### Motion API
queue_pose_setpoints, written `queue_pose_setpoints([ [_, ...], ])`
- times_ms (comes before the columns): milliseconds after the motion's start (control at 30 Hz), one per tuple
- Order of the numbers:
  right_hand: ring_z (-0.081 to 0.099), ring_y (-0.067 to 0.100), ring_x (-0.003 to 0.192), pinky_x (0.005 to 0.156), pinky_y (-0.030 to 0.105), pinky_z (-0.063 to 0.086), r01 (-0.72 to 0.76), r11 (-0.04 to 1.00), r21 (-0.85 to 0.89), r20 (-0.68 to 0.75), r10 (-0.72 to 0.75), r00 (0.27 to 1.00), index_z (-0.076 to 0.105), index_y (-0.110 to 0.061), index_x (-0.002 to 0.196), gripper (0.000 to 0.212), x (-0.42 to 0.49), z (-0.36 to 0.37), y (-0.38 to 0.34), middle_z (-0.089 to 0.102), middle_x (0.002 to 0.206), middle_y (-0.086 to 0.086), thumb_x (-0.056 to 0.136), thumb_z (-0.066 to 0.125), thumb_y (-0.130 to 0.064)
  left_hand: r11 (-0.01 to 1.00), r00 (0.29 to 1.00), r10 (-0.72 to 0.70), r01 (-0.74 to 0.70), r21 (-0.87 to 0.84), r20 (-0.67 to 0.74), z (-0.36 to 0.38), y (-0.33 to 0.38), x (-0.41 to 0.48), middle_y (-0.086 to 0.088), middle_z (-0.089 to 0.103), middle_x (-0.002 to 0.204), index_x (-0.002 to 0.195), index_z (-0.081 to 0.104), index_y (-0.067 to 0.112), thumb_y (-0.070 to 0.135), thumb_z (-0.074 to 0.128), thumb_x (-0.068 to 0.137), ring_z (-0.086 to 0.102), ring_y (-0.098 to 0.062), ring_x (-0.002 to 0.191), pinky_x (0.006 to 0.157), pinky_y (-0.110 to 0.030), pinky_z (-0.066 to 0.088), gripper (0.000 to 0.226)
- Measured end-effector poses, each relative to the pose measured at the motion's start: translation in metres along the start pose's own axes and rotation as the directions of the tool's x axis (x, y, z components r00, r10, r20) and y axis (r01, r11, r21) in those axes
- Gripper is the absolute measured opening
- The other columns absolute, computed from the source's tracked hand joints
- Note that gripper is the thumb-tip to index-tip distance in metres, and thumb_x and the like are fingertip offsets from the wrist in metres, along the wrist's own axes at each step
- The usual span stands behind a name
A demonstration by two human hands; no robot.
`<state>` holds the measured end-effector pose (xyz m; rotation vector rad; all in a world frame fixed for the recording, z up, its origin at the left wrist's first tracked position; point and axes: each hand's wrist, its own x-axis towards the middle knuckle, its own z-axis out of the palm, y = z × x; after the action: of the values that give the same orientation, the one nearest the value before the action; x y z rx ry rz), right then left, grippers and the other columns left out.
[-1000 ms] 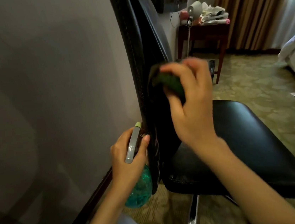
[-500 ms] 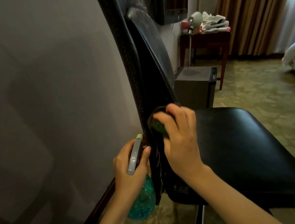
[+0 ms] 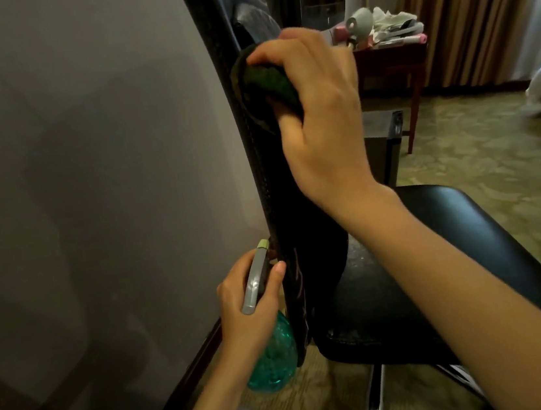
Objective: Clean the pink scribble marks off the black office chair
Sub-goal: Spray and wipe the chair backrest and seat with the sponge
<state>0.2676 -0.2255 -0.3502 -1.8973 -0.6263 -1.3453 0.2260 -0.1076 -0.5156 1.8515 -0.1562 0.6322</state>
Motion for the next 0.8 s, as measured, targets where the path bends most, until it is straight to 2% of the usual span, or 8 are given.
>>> queue_pose_setpoints([
  [167,0.042,0.026,0.107,0.089,0.023,0.036,-0.014,1.0,-0.018,0.026,0.014,1.0,0.058,-0.011,0.113,0.042,-0.063,0.009,0.018,0.052,0.12,0.004,0.077,0.052,0.008,1.0,1.0,-0.012,0.012,-0.015,0.009,0.002,-0.004,0.0,0.004,0.066,0.077,0.1,0.067,0.016,0.028,0.064,0.084,0.063,-0.011,0.071,0.06,-0.022,0.05,0.019],
  [267,0.037,0.024,0.112,0.095,0.024,0.033,-0.027,0.997,-0.068,0.066,0.031,0.997,0.048,-0.018,0.116,0.044,-0.111,0.014,0.029,0.043,0.124,-0.001,0.078,0.049,0.003,1.0,1.0,-0.017,0.018,-0.022,0.005,0.003,-0.004,0.0,0.005,0.067,0.081,0.103,0.067,0.014,0.024,0.065,0.086,0.065,-0.009,0.074,0.062,-0.025,0.052,0.02],
  [367,0.037,0.025,0.114,0.099,0.024,0.031,-0.052,0.992,-0.114,0.106,0.064,0.992,0.047,-0.018,0.118,0.041,-0.161,0.019,0.038,0.043,0.125,0.0,0.08,0.047,-0.002,0.999,1.0,-0.027,0.028,-0.038,0.013,0.003,-0.004,-0.002,0.003,0.068,0.082,0.103,0.067,0.017,0.019,0.065,0.087,0.066,-0.011,0.076,0.065,-0.031,0.055,0.016],
  [433,0.038,0.026,0.113,0.099,0.028,0.035,-0.063,0.983,-0.171,0.148,0.089,0.985,0.048,-0.017,0.117,0.037,-0.193,0.021,0.045,0.044,0.125,0.002,0.082,0.046,-0.005,0.999,0.999,-0.033,0.033,-0.031,0.014,0.002,-0.004,-0.001,0.002,0.068,0.082,0.102,0.067,0.016,0.018,0.066,0.087,0.066,-0.012,0.076,0.066,-0.031,0.055,0.015],
  [533,0.041,0.027,0.111,0.093,0.034,0.048,-0.059,0.965,-0.255,0.263,0.128,0.956,0.049,-0.016,0.115,0.035,-0.225,0.017,0.05,0.045,0.124,0.003,0.082,0.042,-0.009,0.998,0.998,-0.052,0.053,-0.031,0.044,-0.002,-0.002,0.002,0.0,0.067,0.079,0.099,0.067,0.014,0.019,0.065,0.087,0.064,-0.011,0.071,0.061,-0.022,0.051,0.014],
  [600,0.043,0.025,0.109,0.09,0.033,0.05,-0.093,0.972,-0.217,0.291,0.155,0.944,0.05,-0.018,0.114,0.035,-0.222,0.008,0.045,0.046,0.121,0.003,0.081,0.041,-0.01,0.997,0.996,-0.053,0.057,-0.058,0.074,-0.006,-0.001,0.003,-0.002,0.066,0.078,0.098,0.067,0.014,0.018,0.065,0.086,0.063,-0.011,0.068,0.057,-0.016,0.047,0.012],
  [700,0.042,0.02,0.109,0.09,0.02,0.036,-0.182,0.98,-0.075,0.207,0.194,0.959,0.048,-0.024,0.116,0.039,-0.172,-0.007,0.022,0.044,0.12,0.001,0.081,0.045,-0.009,0.999,0.997,-0.01,0.013,-0.048,0.071,-0.009,-0.005,0.001,-0.003,0.067,0.084,0.099,0.067,0.015,0.017,0.065,0.086,0.065,-0.011,0.074,0.063,-0.018,0.05,0.013],
  [800,0.042,0.026,0.108,0.089,0.022,0.034,-0.113,0.993,-0.041,0.071,0.116,0.991,0.055,-0.021,0.116,0.044,-0.099,-0.012,0.005,0.048,0.12,0.007,0.077,0.05,0.0,1.0,0.997,-0.005,0.005,-0.01,0.072,-0.007,-0.014,-0.006,-0.004,0.067,0.081,0.098,0.068,0.011,0.015,0.065,0.087,0.064,-0.012,0.072,0.061,-0.018,0.047,0.012],
])
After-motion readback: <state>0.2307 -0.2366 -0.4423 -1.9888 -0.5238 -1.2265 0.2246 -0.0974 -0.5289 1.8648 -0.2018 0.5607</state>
